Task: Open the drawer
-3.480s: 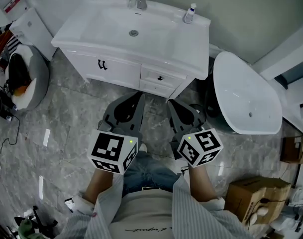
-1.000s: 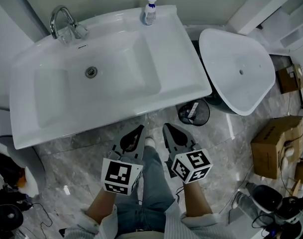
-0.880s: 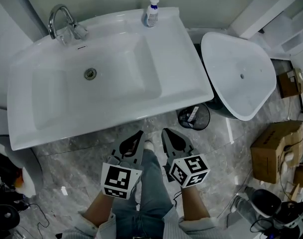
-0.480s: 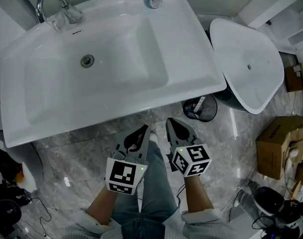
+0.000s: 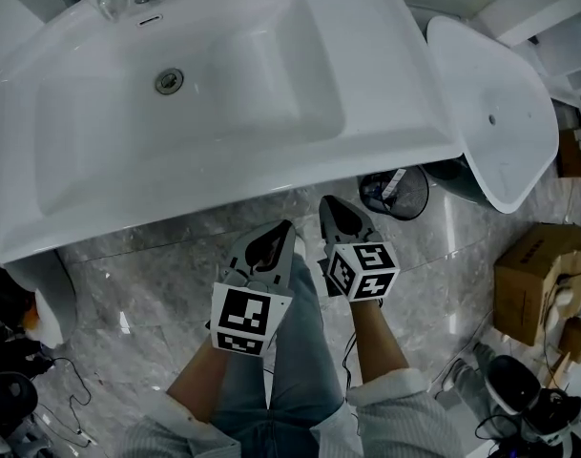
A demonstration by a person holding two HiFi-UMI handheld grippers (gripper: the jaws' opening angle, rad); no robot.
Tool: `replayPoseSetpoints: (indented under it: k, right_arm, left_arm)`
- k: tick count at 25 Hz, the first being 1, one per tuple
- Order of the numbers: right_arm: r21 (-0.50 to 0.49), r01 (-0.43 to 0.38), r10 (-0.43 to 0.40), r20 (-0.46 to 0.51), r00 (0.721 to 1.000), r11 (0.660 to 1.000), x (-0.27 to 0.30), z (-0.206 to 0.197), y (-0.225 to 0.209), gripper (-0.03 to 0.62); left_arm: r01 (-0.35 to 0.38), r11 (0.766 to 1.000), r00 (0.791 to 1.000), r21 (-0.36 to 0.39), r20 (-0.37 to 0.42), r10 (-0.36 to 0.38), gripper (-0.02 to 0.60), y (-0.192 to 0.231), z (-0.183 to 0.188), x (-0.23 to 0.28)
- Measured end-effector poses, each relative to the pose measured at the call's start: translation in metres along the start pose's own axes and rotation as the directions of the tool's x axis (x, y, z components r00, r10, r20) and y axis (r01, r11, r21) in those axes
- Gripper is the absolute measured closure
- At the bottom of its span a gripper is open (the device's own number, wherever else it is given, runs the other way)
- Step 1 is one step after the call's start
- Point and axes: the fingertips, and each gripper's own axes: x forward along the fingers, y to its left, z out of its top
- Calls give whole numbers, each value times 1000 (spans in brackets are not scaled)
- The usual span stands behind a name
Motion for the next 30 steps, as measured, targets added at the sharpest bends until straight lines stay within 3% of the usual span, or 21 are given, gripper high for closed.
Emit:
replayPoseSetpoints:
  k: [6,22,30]
  right_arm:
    - [-32,3,-5,-37,999,999,27,-16,-5,565]
    - [-60,70,-77,-130,989,996,90,-53,-36,394]
    - [-42,103,-109,-179,978,994,118,-65,-47,384]
  left_arm:
    - [-18,1000,1000,-15,-19,18,566,11,-17,6]
    - [-30,999,997,-38,-74,27,566,28,-48,19]
    - [-47,999,994,-27,-99,44,566,45,-56,11]
